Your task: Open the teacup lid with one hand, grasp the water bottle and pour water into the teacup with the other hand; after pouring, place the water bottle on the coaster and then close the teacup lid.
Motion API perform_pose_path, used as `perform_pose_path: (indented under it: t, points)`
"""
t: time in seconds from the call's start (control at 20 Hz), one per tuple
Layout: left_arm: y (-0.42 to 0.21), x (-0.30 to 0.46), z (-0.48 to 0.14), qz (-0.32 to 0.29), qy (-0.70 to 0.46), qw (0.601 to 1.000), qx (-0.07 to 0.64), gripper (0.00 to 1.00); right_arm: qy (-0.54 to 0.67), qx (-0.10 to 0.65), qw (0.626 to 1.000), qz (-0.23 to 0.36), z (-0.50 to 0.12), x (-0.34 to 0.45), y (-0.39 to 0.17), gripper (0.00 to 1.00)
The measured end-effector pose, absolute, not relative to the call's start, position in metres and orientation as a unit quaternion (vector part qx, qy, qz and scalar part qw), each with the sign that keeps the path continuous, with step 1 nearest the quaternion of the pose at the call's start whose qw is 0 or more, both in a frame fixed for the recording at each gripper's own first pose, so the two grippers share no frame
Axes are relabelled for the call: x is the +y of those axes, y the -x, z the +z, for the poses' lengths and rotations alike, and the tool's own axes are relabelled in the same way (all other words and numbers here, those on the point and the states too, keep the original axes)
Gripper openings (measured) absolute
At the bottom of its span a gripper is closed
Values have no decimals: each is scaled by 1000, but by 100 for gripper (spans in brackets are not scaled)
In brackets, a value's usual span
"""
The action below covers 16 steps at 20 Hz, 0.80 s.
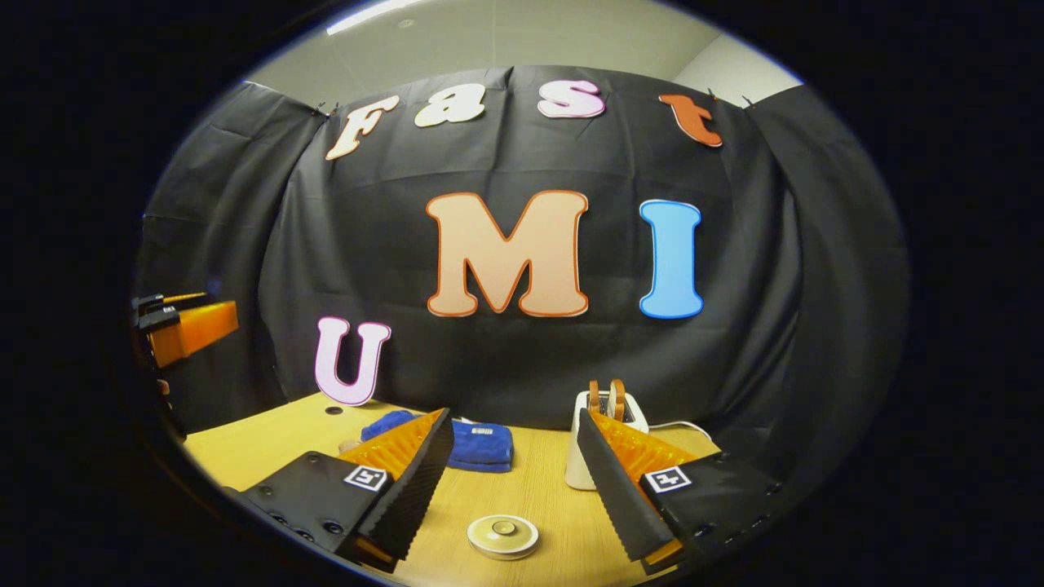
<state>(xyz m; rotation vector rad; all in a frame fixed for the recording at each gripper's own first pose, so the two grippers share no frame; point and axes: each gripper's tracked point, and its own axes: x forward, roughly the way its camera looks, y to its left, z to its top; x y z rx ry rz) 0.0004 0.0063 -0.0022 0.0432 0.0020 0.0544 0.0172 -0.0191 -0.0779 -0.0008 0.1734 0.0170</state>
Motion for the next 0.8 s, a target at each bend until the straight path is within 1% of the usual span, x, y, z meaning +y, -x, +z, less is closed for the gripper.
perform_pose_path:
  t: [0.05,0.15,0.2,0.3,0.35,0.4,0.45,0.5,0.55,0.6,0.65,0.7,0.75,0.8]
  points:
    - [1,8,-2,30,-24,999,2,94,-3,97,995,14,-88,-18,-17,100]
    - [3,11,-1,34,-27,999,2,94,-9,118,993,23,-104,-14,-17,94]
    - [5,12,0,36,-28,999,1,95,-12,126,992,24,-111,-14,-17,97]
    - [8,14,2,39,-35,999,-1,94,-14,139,990,23,-126,-15,-18,97]
    - [10,16,6,41,-40,998,-5,94,-10,147,989,23,-134,-16,-19,100]
    - [10,17,8,43,-43,998,-8,94,-5,151,988,23,-141,-14,-18,94]
    - [12,19,6,44,-45,998,-7,93,0,156,987,24,-147,-14,-19,98]
    - [13,20,4,46,-47,998,-5,93,5,161,987,25,-154,-13,-18,94]
    - [15,22,3,49,-48,998,-1,93,7,165,986,26,-159,-12,-19,94]
    - [17,24,2,51,-49,997,2,93,8,171,985,28,-166,-11,-19,98]
    - [18,27,1,54,-49,997,4,93,8,177,984,31,-172,-8,-20,98]
    - [19,29,0,57,-50,997,5,94,6,184,982,31,-180,-8,-20,94]
    - [21,31,-2,59,-52,997,7,94,8,190,981,31,-187,-7,-21,94]
    - [23,33,-2,62,-55,997,8,94,9,196,980,30,-195,-8,-22,100]
